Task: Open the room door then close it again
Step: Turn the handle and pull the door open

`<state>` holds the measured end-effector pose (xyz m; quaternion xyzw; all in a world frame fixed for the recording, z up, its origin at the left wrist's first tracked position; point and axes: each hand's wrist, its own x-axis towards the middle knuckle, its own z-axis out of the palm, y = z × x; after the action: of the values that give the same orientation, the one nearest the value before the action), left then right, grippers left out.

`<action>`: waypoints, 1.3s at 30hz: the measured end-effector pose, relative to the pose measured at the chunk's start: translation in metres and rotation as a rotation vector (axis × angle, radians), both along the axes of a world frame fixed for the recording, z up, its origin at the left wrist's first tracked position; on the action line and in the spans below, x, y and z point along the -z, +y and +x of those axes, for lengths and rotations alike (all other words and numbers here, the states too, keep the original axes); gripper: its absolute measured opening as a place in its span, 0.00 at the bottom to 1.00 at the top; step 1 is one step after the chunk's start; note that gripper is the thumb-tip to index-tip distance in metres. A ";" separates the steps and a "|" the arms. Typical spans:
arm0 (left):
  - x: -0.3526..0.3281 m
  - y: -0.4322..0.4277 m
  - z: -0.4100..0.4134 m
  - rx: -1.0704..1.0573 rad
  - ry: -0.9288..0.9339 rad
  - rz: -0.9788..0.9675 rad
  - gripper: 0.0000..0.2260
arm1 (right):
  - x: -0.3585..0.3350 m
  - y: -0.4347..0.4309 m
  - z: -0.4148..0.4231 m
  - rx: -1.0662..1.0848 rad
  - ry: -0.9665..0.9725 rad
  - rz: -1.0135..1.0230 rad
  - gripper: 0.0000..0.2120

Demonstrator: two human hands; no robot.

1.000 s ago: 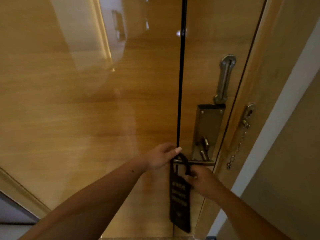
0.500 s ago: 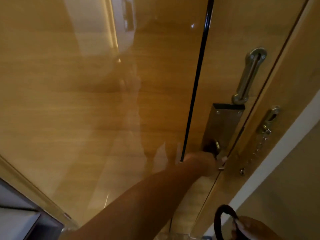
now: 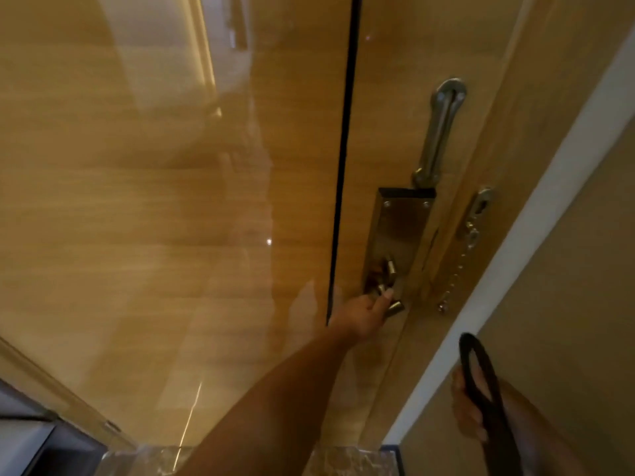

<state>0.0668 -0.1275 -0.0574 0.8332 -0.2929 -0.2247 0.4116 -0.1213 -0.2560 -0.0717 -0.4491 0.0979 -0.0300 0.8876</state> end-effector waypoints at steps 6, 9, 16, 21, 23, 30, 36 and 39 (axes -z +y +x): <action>0.012 0.021 -0.032 0.050 -0.096 0.062 0.27 | -0.065 0.014 0.016 0.335 0.320 -0.467 0.24; 0.014 0.039 -0.053 0.085 -0.138 0.096 0.24 | -0.063 0.018 0.026 0.507 0.361 -0.585 0.26; -0.021 0.076 -0.099 0.245 -0.268 0.226 0.22 | -0.088 0.043 0.013 0.701 0.274 -0.526 0.22; -0.053 0.094 -0.128 0.364 -0.498 0.542 0.25 | -0.102 0.056 -0.006 0.709 0.235 -0.533 0.25; -0.055 0.104 -0.141 0.380 -0.564 0.578 0.26 | -0.104 0.067 -0.018 0.657 0.241 -0.556 0.27; -0.056 0.175 -0.210 0.348 -0.679 0.644 0.24 | -0.100 0.125 -0.083 0.504 0.255 -0.576 0.22; -0.047 0.263 -0.271 0.280 -0.712 0.715 0.29 | -0.091 0.190 -0.158 0.379 0.193 -0.659 0.24; -0.041 0.322 -0.307 0.078 -0.701 0.654 0.29 | -0.084 0.217 -0.178 0.353 0.179 -0.630 0.23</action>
<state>-0.2405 0.1941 -0.0163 0.9330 -0.3588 -0.0258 -0.0043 -0.2991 -0.0389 0.0126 -0.6775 0.2369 -0.1722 0.6748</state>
